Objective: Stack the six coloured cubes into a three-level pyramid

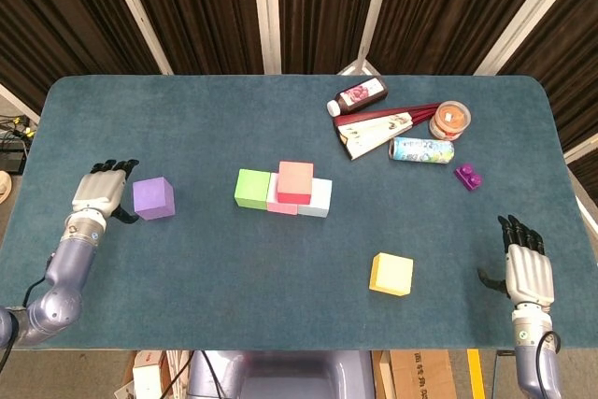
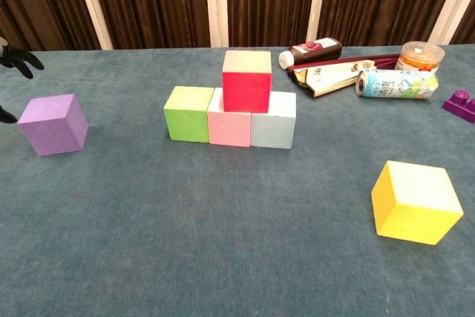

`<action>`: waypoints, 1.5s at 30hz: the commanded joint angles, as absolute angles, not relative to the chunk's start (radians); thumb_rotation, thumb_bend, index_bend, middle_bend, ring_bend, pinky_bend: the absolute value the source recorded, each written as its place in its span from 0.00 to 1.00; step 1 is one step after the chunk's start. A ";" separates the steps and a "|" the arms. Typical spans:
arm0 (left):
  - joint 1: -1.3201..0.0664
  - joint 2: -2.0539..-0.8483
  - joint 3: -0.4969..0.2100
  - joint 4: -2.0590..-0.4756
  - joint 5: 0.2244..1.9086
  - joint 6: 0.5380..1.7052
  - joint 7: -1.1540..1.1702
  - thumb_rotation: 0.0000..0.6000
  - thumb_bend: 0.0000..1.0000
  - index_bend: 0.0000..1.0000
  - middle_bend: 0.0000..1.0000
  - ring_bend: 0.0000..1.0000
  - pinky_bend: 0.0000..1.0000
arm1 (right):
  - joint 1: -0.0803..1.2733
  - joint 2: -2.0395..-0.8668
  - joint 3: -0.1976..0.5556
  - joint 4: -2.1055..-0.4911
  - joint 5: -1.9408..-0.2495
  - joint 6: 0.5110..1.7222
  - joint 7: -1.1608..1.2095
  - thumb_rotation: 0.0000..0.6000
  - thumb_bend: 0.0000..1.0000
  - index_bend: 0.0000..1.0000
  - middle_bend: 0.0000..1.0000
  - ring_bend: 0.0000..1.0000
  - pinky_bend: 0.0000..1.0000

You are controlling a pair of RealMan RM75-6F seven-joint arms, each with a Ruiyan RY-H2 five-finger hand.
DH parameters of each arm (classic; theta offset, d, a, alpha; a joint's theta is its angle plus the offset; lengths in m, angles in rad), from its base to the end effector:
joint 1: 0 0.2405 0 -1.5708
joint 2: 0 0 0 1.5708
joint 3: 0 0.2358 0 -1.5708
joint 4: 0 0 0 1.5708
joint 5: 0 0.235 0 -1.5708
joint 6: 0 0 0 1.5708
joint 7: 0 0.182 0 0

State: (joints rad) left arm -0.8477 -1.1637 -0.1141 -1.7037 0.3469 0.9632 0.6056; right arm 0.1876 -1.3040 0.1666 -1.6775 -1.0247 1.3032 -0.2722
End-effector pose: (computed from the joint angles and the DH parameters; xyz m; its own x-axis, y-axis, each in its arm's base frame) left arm -0.2233 0.3903 0.0531 0.4460 0.4285 0.7858 0.8360 0.1141 -0.5368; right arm -0.3121 -0.2590 0.0656 0.2888 -0.1461 0.9462 -0.8990 0.2985 0.3205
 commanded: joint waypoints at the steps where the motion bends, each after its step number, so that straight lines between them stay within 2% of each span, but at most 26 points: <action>1: -0.856 -1.180 -0.108 -1.692 0.340 0.970 0.615 1.00 0.24 0.11 0.12 0.00 0.00 | 0.188 -1.303 0.167 -1.678 -1.024 1.303 -0.272 1.00 0.29 0.00 0.00 0.00 0.00; 7: -0.859 -1.225 -0.108 -1.656 0.348 0.995 0.612 1.00 0.25 0.15 0.17 0.00 0.00 | 0.186 -1.300 0.168 -1.680 -1.024 1.307 -0.269 1.00 0.29 0.00 0.00 0.00 0.00; 14: -0.868 -1.271 -0.108 -1.609 0.337 0.990 0.621 1.00 0.25 0.15 0.18 0.00 0.00 | 0.185 -1.297 0.169 -1.681 -1.020 1.308 -0.267 1.00 0.29 0.00 0.00 0.00 0.00; 24: -0.872 -1.281 -0.117 -1.609 0.346 1.003 0.626 1.00 0.28 0.20 0.19 0.00 0.00 | 0.187 -1.296 0.170 -1.683 -1.012 1.304 -0.268 1.00 0.29 0.00 0.00 0.00 0.00; 41: -0.873 -1.302 -0.119 -1.587 0.334 0.999 0.637 1.00 0.28 0.22 0.24 0.00 0.00 | 0.192 -1.298 0.170 -1.676 -1.002 1.297 -0.270 1.00 0.29 0.00 0.00 0.00 0.00; 45: -0.875 -1.307 -0.121 -1.580 0.330 0.999 0.640 1.00 0.31 0.23 0.24 0.00 0.00 | 0.193 -1.298 0.170 -1.675 -1.001 1.296 -0.270 1.00 0.29 0.00 0.00 0.00 0.00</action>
